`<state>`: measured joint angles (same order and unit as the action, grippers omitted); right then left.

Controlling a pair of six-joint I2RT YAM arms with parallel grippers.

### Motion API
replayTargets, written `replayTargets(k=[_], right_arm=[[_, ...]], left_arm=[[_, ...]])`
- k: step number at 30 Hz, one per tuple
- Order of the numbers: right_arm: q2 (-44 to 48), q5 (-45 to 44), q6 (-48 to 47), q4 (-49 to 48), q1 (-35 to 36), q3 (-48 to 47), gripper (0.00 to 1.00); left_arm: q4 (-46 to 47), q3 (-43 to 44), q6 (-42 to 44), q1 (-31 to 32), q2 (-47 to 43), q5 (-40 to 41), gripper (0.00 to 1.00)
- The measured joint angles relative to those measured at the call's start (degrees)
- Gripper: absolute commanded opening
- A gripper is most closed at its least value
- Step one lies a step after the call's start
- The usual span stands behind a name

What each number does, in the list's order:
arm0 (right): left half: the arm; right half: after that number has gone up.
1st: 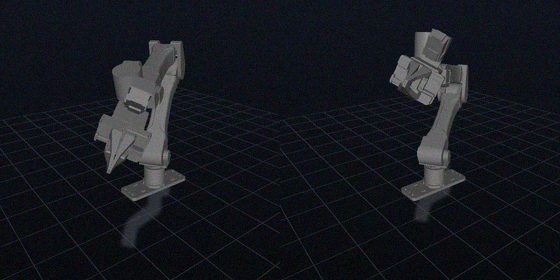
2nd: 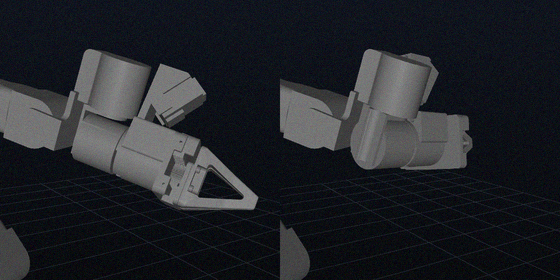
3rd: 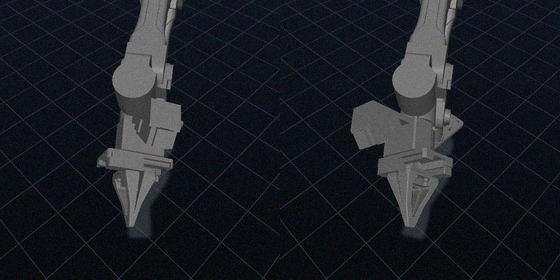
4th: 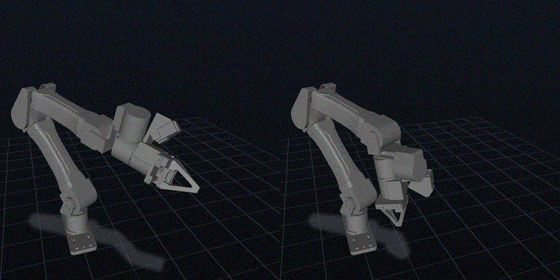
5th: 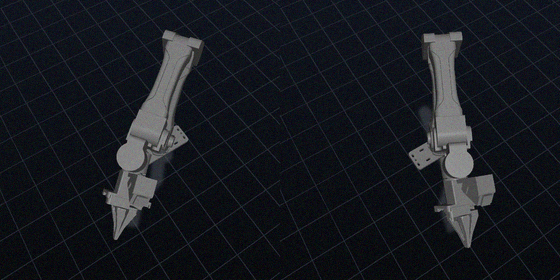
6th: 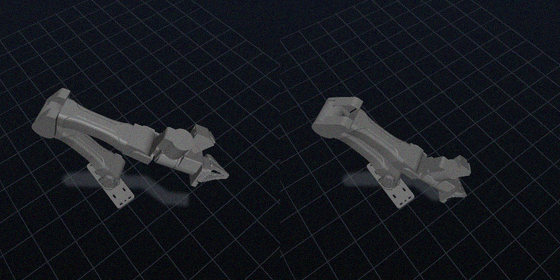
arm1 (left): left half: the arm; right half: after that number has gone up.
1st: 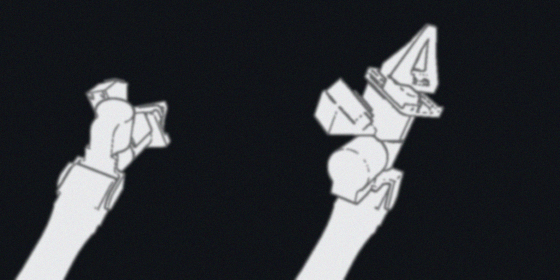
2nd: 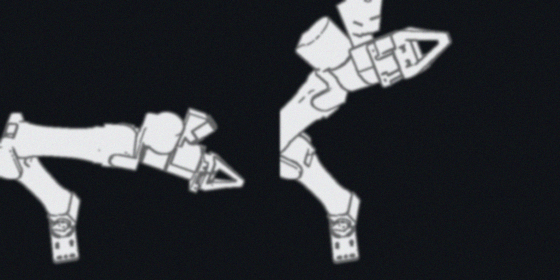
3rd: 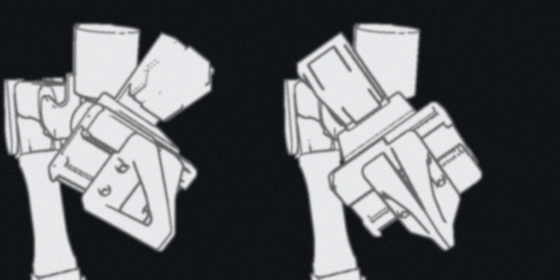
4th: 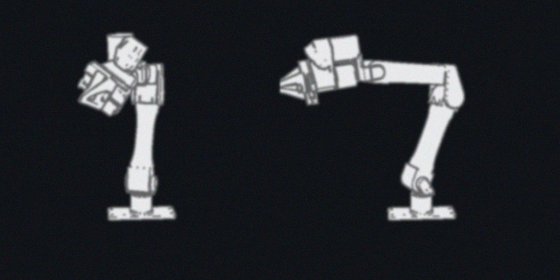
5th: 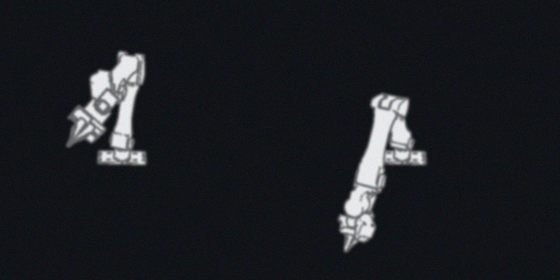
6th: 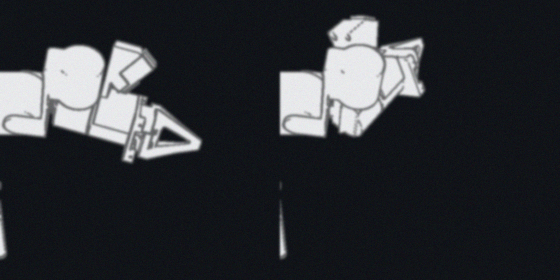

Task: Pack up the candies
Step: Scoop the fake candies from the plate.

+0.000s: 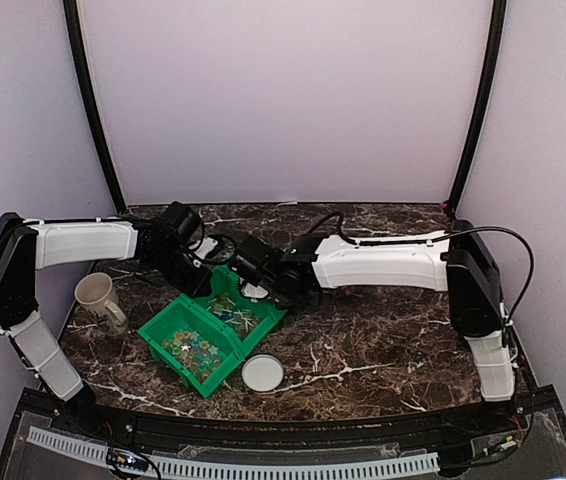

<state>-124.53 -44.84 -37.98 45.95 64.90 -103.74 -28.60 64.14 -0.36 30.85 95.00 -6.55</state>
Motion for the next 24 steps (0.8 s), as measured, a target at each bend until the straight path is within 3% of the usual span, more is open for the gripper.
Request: replayTargets(k=[17, 24], right_arm=[[7.06, 27.34, 4.98, -12.31, -9.38, 9.03, 0.00], [7.43, 36.20, 4.94, -8.61, -9.79, 6.88, 0.00]], left_arm=[[-0.48, 0.00, 0.02, 0.11, 0.00, -0.31, 0.00], [-0.46, 0.00, 0.07, 0.13, 0.00, -0.50, 0.00]])
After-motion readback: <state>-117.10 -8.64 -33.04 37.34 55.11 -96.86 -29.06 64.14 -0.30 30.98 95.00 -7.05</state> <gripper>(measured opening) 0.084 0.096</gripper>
